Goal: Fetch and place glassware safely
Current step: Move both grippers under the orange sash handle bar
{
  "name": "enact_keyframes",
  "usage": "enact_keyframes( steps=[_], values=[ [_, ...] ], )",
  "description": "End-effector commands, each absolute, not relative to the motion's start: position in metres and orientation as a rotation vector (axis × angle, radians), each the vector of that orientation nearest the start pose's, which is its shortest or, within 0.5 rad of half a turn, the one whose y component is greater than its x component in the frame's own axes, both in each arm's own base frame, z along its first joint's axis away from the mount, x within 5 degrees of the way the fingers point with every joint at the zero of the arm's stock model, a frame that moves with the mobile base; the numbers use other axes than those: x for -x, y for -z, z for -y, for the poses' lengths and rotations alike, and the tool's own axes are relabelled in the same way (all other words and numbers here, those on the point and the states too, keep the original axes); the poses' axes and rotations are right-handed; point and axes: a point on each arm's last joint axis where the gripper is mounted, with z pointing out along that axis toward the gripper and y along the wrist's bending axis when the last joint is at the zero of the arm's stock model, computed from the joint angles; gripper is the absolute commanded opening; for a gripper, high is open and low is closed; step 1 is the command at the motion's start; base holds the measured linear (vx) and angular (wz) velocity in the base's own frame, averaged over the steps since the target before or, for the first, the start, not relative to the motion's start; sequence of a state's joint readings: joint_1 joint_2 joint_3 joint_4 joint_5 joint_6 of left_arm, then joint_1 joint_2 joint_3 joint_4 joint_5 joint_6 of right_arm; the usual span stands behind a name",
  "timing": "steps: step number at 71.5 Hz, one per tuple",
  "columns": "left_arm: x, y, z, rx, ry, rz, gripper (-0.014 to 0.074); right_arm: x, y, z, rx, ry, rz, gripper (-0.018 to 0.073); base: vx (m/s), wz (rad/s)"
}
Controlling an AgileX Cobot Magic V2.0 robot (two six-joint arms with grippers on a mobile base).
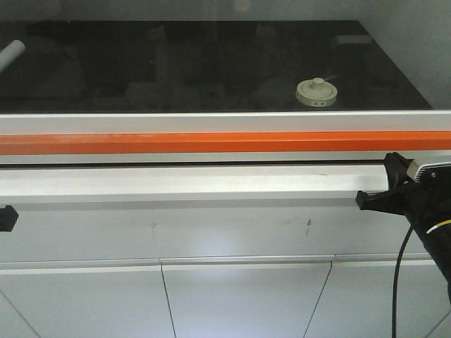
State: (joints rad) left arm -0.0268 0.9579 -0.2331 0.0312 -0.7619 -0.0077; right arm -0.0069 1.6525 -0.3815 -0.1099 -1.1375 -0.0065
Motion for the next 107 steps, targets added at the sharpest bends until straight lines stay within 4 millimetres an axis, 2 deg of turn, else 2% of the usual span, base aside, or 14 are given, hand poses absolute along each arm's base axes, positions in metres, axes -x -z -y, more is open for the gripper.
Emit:
enact_keyframes(
  steps=[1, 16, 64, 107],
  values=[
    [-0.175, -0.27, 0.006, -0.038, 0.029, -1.34, -0.0007, -0.273, -0.188, -0.009, 0.122, -0.039, -1.496, -0.0003, 0.0, 0.0],
    [-0.175, -0.27, 0.006, -0.038, 0.029, -1.34, -0.0007, -0.282, -0.177, -0.009, 0.122, -0.041, -1.526, -0.0003, 0.0, 0.0],
    [-0.175, -0.27, 0.006, -0.038, 0.029, -1.34, -0.0007, -0.315, -0.166, -0.008, 0.124, -0.039, -1.542, -0.0003, 0.0, 0.0],
    [-0.176, -0.266, 0.006, -0.038, 0.029, -1.379, -0.0007, -0.322, -0.176, -0.008, 0.121, -0.04, -1.471, -0.0003, 0.0, 0.0]
  ],
)
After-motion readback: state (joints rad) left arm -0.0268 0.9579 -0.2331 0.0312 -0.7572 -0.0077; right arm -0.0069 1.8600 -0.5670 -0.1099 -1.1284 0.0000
